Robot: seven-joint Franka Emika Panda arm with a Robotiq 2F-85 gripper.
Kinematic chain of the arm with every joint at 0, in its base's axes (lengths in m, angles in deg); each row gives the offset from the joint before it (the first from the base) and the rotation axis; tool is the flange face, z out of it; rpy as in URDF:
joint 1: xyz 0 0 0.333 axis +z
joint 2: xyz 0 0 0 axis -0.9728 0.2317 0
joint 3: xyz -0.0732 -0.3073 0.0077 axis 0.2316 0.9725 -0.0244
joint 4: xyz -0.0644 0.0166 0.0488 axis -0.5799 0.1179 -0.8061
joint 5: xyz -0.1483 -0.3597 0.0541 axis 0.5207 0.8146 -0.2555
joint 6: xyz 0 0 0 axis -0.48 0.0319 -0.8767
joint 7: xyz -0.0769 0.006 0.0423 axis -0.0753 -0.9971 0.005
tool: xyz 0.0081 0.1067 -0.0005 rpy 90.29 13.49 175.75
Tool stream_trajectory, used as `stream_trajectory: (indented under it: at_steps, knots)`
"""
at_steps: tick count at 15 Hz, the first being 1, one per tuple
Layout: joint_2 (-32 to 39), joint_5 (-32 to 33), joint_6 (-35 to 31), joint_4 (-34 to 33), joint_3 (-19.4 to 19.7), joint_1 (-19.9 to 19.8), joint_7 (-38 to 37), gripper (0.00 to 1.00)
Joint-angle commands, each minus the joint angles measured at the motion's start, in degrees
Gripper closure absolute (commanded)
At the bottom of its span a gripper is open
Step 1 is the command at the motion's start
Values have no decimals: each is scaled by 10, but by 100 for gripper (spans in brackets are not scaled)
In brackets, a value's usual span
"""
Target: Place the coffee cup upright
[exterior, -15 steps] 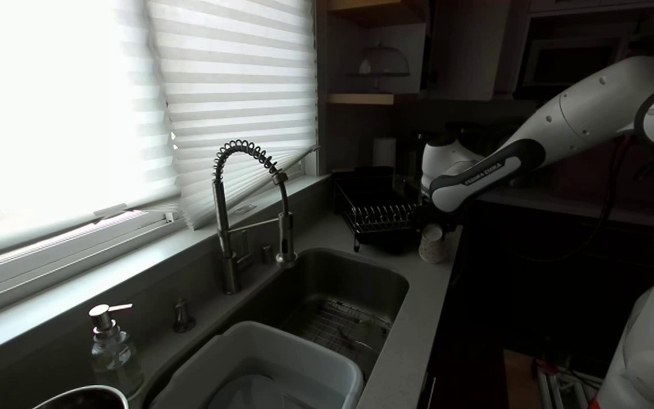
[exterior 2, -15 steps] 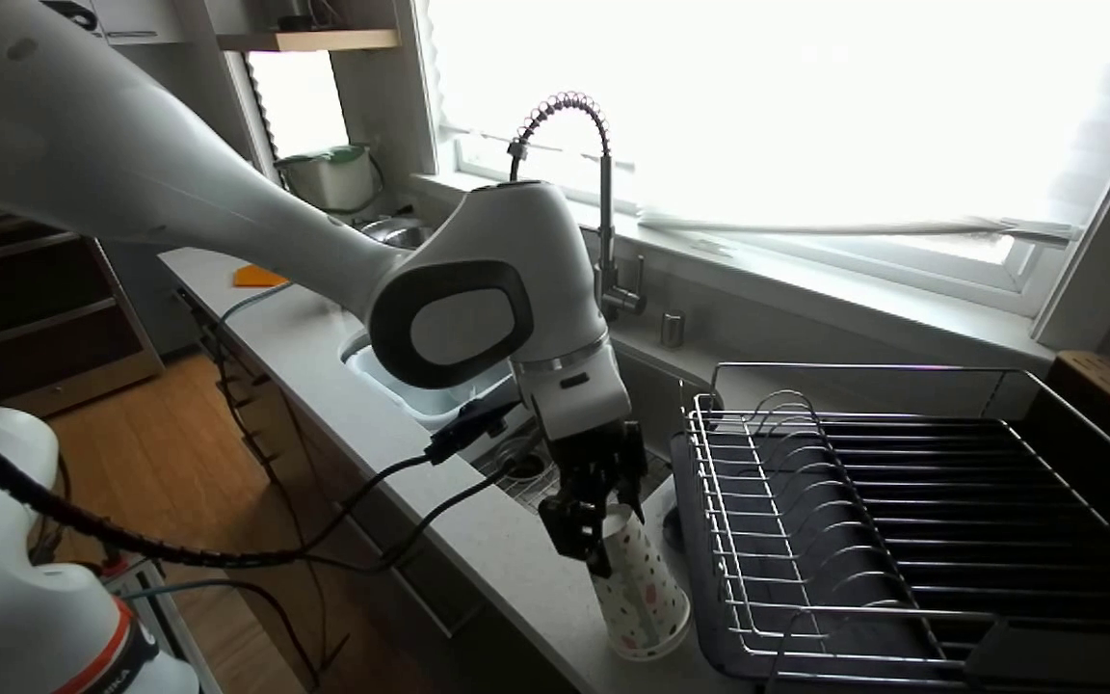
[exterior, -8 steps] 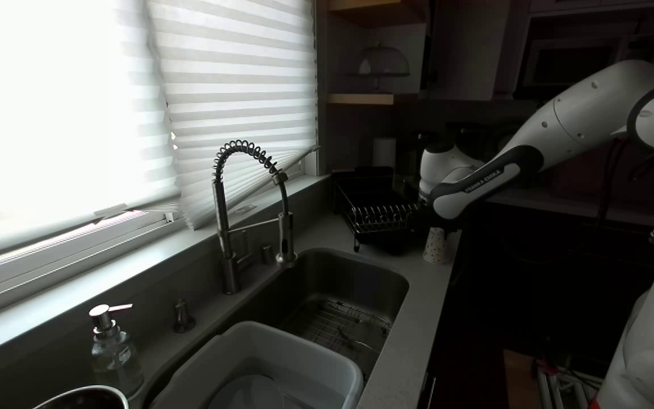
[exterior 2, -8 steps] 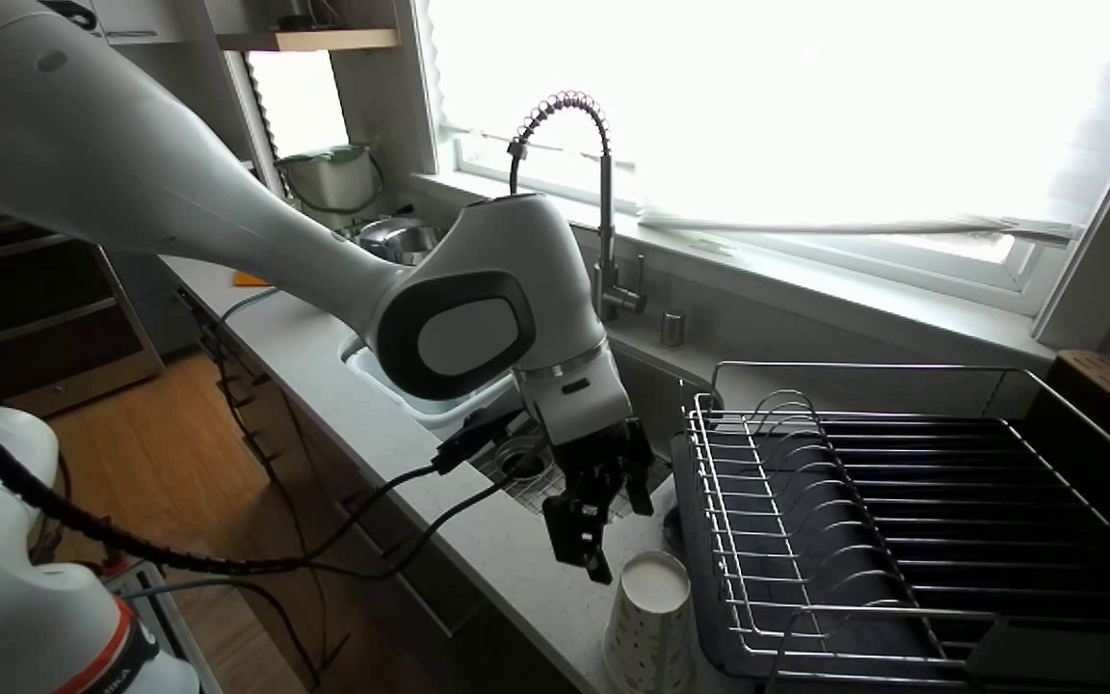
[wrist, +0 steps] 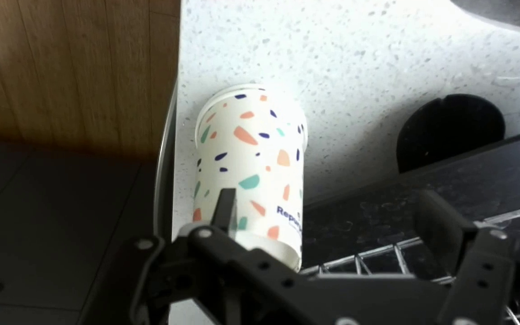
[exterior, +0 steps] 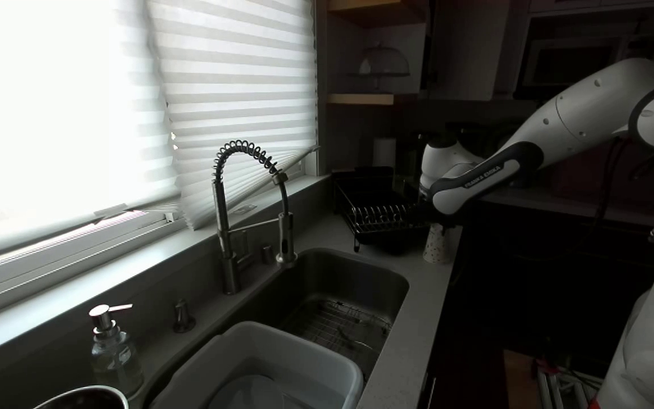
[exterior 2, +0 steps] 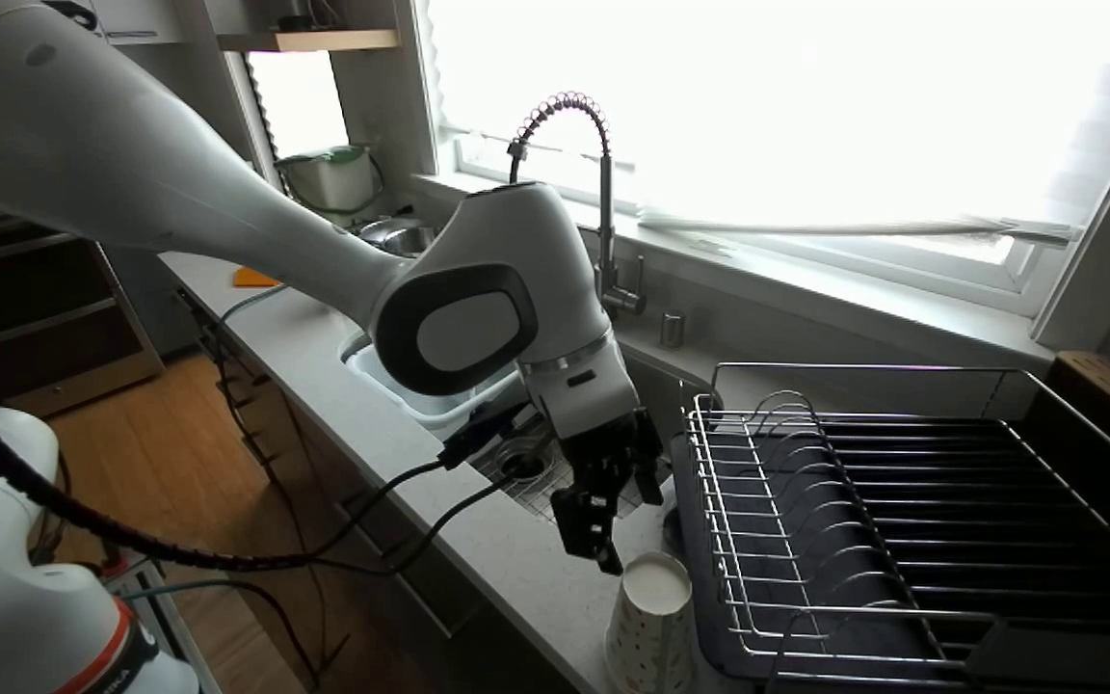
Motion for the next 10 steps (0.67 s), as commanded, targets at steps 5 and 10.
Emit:
stream_trajectory:
  at_steps: [5, 10]
  knots:
    - [-22, -108, 86, -42, 16, 2, 98, 0]
    - [-15, -153, 144, -75, 37, -8, 174, 0]
